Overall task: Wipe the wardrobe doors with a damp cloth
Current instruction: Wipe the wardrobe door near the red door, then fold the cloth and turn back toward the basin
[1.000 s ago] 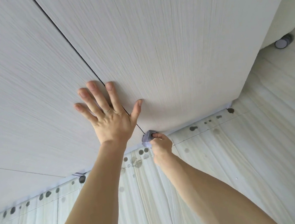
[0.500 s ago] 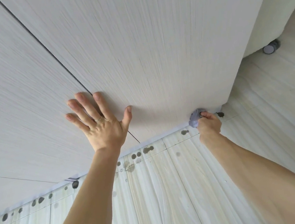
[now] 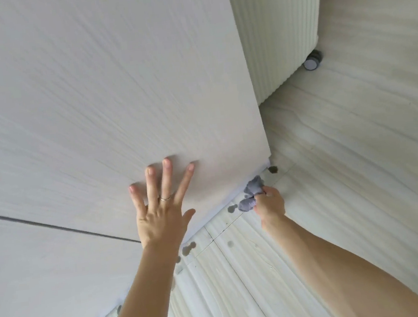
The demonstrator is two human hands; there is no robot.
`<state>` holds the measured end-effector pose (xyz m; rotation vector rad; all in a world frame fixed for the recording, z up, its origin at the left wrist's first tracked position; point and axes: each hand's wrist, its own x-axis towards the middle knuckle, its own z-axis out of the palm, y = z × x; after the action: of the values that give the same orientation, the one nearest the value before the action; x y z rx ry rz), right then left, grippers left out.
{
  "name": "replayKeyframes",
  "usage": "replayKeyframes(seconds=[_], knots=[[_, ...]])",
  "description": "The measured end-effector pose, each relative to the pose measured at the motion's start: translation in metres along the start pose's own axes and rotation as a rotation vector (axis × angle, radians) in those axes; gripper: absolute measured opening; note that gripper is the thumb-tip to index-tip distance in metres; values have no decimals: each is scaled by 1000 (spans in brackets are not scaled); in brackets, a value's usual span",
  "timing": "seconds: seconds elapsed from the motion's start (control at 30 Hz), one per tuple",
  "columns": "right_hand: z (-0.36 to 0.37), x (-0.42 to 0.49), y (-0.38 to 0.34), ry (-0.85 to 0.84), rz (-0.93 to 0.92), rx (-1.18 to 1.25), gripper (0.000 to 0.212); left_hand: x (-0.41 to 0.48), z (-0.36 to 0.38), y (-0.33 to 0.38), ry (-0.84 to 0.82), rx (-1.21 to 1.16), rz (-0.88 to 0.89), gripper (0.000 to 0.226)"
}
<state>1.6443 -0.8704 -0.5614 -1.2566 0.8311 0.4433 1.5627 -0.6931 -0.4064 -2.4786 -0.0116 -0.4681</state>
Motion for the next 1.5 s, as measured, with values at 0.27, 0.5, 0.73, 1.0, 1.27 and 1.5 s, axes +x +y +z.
replayKeyframes(seconds=[0.27,0.5,0.73,1.0,1.27,1.5], knots=[[10,42,-36,-123,104,207,21,4,25,0,75,206,36,139],[17,49,-45,6,130,224,14,3,32,-1,108,207,39,144],[26,2,-14,-298,215,-176,23,3,28,1,69,183,32,147],[-28,-48,-42,-417,78,-846,21,-3,0,19,-108,17,-45,139],[-60,-143,-149,-486,-398,-1251,21,-46,-97,40,-919,-617,-314,42],[-54,-284,-253,-554,-683,-1550,24,-9,-234,-38,-962,-855,-453,45]])
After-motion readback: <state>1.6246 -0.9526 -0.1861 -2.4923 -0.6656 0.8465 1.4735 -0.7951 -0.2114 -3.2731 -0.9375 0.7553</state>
